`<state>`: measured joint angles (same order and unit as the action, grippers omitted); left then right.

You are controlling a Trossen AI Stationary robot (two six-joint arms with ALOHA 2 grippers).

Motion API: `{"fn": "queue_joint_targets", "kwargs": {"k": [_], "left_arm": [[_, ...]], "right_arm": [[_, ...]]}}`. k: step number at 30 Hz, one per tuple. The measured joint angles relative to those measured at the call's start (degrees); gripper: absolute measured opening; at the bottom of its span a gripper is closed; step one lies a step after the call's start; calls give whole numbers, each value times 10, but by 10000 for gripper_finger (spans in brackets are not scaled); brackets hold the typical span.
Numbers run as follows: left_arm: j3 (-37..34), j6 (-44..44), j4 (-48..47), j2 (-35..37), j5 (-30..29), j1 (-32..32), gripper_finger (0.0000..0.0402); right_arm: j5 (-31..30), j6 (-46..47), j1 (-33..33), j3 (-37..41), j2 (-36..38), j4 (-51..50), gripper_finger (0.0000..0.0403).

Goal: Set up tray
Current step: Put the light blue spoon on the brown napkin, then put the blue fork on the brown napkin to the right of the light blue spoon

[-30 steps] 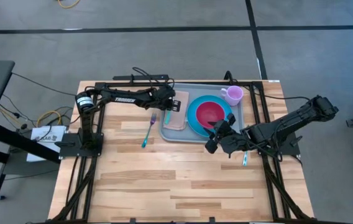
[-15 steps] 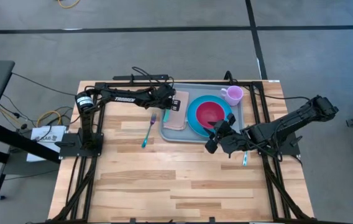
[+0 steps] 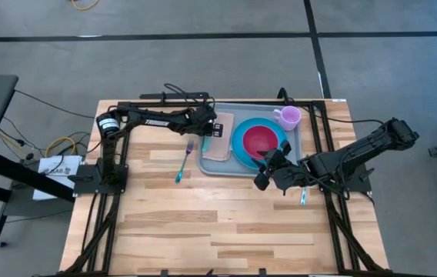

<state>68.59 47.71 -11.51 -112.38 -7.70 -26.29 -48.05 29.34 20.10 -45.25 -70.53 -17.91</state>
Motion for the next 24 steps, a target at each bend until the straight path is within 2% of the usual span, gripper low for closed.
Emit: {"fn": "queue_joint_targets", "kwargs": {"k": [7,13,18,20,24], "left_arm": [[0,-6,32,-1,12,-2,65],[0,89,36,-1,17,-1,77],[0,82,44,-1,30,-4,77],[0,56,57,1,60,-9,76],[0,13,62,26,168,-30,76]], "right_arm": [[2,-13,0,0,0,2,147],[1,-14,0,0,0,2,147],[1,-14,0,0,0,2,147],[1,-15,0,0,0,2,147],[1,-15,0,0,0,7,147]]}}
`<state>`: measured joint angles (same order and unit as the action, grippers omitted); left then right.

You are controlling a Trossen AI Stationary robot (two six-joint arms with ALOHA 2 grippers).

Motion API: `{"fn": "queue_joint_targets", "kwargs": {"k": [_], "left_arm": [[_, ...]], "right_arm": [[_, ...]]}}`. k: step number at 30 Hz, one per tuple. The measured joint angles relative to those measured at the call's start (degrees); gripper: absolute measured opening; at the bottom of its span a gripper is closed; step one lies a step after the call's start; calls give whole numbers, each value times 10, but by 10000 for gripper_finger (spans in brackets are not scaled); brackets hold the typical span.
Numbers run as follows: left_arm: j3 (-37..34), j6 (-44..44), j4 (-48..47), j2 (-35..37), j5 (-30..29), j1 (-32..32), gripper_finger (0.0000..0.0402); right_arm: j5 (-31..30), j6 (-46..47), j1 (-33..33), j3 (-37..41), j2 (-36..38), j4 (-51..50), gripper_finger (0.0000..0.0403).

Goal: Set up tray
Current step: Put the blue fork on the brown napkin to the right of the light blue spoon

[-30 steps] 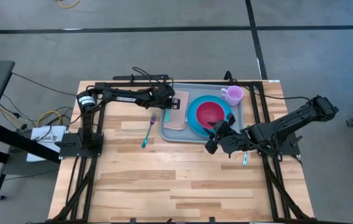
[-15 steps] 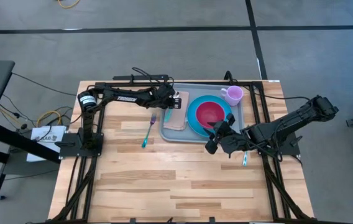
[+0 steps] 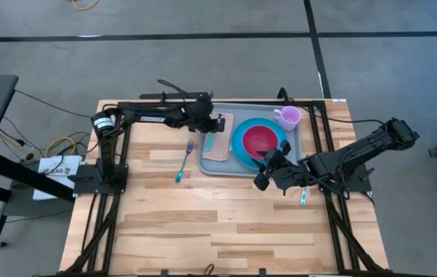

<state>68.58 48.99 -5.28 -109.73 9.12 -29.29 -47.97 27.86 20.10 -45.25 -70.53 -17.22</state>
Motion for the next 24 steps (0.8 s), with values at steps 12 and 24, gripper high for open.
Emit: {"fn": "queue_joint_targets", "kwargs": {"k": [12,24], "left_arm": [[1,-244,-179,193,-31,-13,75],[-50,-290,-348,362,-449,107,75]], "right_arm": [[49,27,1,-10,4,-17,147],[62,380,23,-21,0,-260,147]]}}
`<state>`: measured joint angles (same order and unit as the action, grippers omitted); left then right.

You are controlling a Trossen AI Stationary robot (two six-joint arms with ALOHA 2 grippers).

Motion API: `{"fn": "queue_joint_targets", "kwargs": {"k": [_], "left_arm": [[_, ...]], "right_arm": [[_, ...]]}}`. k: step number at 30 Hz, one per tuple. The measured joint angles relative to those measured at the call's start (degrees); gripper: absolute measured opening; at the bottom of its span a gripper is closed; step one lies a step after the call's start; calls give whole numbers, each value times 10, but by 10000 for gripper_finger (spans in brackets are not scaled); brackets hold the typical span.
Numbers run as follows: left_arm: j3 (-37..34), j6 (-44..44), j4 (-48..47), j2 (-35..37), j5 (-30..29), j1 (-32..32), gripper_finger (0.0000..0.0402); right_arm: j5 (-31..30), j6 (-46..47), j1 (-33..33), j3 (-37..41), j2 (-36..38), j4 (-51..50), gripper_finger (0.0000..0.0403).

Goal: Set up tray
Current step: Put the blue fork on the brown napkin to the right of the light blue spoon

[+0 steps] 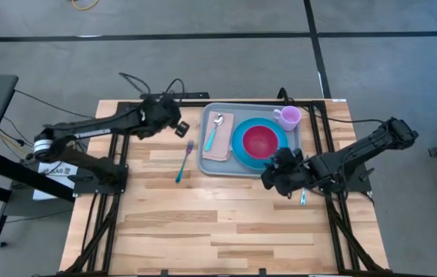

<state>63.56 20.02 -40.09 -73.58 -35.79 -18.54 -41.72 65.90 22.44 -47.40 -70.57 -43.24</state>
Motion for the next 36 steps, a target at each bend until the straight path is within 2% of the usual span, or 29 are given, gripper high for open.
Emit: {"fn": "queue_joint_targets", "kwargs": {"k": [4,7,9,11,14,16,19,23,25,30,36], "left_arm": [[-71,5,22,37,-20,13,75],[-141,21,89,60,-37,11,75],[-188,29,150,70,-25,6,75],[-229,31,211,75,33,1,75],[-258,-6,290,76,182,-14,75],[-259,-26,323,74,258,-21,75],[-261,-40,321,72,286,-22,75],[-262,-36,281,72,246,-22,75],[-273,-17,272,72,245,-21,75],[-332,32,276,71,295,-8,75],[-399,101,325,71,272,5,75]], "right_arm": [[33,180,37,0,0,-94,143],[87,290,64,1,-6,-137,135],[132,342,79,8,-19,-149,131],[180,371,93,15,-35,-157,127],[247,417,106,27,-69,-164,125],[266,439,114,26,-87,-166,127],[258,447,121,26,-102,-163,133],[190,447,120,26,-116,-161,141],[164,447,120,26,-122,-161,144],[159,447,121,26,-140,-159,145],[145,420,119,26,-142,-157,143]]}}
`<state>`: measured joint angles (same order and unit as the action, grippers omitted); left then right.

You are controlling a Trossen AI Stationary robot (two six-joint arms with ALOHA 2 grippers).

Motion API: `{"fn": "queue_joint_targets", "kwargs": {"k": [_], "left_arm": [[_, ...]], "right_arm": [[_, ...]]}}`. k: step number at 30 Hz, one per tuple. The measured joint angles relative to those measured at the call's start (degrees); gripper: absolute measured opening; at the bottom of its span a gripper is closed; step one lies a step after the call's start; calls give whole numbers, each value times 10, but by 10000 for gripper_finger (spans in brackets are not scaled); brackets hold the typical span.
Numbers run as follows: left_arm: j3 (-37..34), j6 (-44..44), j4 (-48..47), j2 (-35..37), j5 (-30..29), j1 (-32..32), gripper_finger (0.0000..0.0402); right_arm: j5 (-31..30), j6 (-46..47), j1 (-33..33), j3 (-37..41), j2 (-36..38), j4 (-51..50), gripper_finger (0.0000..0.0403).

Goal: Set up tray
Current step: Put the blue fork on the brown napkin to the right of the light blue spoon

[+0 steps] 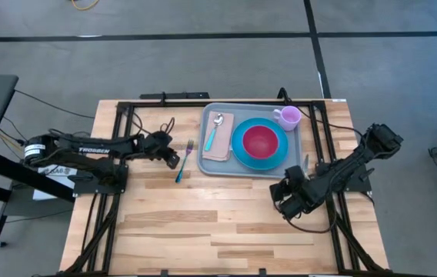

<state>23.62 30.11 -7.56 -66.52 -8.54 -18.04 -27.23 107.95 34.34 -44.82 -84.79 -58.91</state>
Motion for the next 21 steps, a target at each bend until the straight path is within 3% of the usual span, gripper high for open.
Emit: {"fn": "queue_joint_targets", "kwargs": {"k": [5,14,21], "left_arm": [[-31,24,75,0,34,23,75],[-33,25,99,-36,-18,89,75],[-33,31,185,-115,-42,102,75]], "right_arm": [[-17,-63,-17,-11,2,-13,147],[-88,-214,-96,-72,2,-40,149],[-184,-330,-136,-119,2,22,151]]}}
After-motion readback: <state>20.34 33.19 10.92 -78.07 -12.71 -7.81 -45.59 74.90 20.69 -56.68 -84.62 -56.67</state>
